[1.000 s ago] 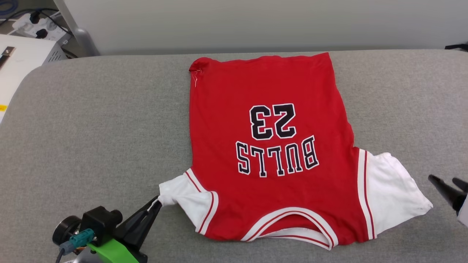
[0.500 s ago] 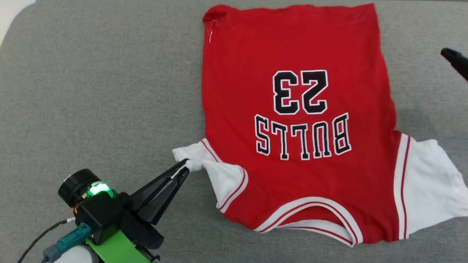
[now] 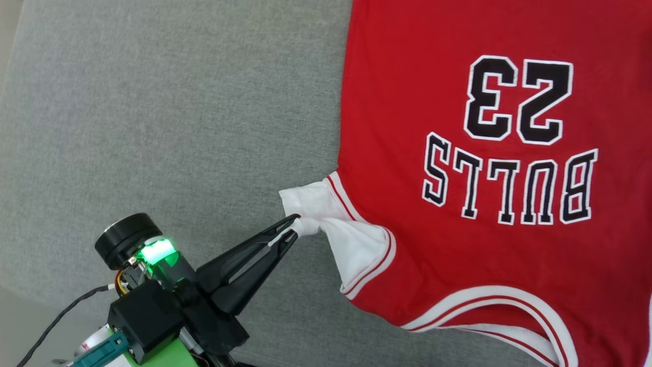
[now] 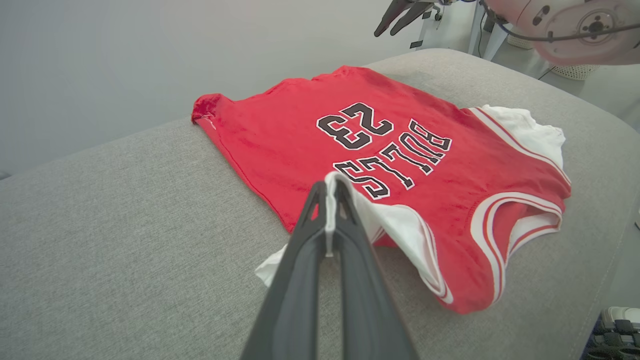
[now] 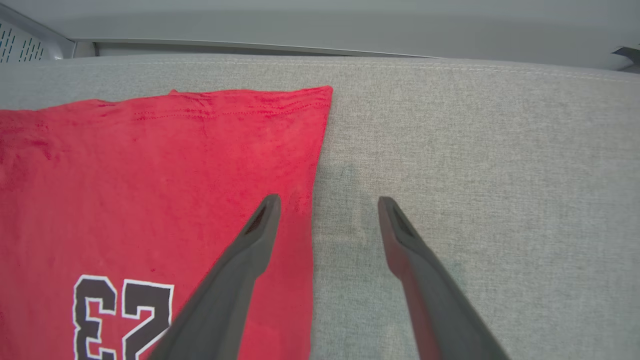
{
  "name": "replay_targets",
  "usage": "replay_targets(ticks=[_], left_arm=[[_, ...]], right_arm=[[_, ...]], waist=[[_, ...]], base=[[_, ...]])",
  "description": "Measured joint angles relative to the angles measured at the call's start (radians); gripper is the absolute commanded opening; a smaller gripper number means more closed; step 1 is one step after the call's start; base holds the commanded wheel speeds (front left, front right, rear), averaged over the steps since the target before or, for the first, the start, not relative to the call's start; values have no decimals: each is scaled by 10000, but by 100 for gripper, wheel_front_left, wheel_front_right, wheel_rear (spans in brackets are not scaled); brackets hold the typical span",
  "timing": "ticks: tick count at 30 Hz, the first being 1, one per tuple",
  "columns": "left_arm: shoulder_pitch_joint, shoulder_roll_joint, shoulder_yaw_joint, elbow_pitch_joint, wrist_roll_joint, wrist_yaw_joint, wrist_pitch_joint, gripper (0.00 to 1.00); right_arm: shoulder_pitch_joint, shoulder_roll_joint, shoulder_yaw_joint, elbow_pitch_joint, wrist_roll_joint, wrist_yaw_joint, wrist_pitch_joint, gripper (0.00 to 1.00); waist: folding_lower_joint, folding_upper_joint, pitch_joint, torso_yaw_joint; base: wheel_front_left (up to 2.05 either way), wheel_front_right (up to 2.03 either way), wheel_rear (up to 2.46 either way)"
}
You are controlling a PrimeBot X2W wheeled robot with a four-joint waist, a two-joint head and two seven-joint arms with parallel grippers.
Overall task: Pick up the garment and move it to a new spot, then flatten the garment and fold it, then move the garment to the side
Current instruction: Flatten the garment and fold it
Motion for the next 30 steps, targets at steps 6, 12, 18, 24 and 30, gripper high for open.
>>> replay_targets(ticks=[6, 12, 18, 24, 30], left_arm=[[-274, -245, -144, -21, 134, -247, -4, 0], [-368, -483, -188, 171, 290, -414, -23, 0], [-370, -675, -127, 391, 290, -502, -35, 0], [-369, -763, 79, 462, 288, -583, -104, 0], [-362, -811, 182, 648, 290, -594, -113, 0]], right_arm=[[-1074, 211, -711, 830, -1434, 0, 865, 100], [-1562, 548, -1024, 1066, -2594, 0, 1453, 100], [-1538, 458, -1099, 980, -2871, 0, 1555, 100], [-1303, 360, -1152, 629, -2824, 0, 1685, 0], [-897, 362, -1150, 594, -2614, 0, 1511, 0]], waist=[[1, 0, 684, 701], [1, 0, 1196, 1338], [0, 0, 1511, 1772], [-2, 0, 1601, 1903], [-2, 0, 1376, 1787]], base=[[0, 0, 0], [0, 0, 0], [0, 0, 0], [0, 0, 0], [0, 0, 0]])
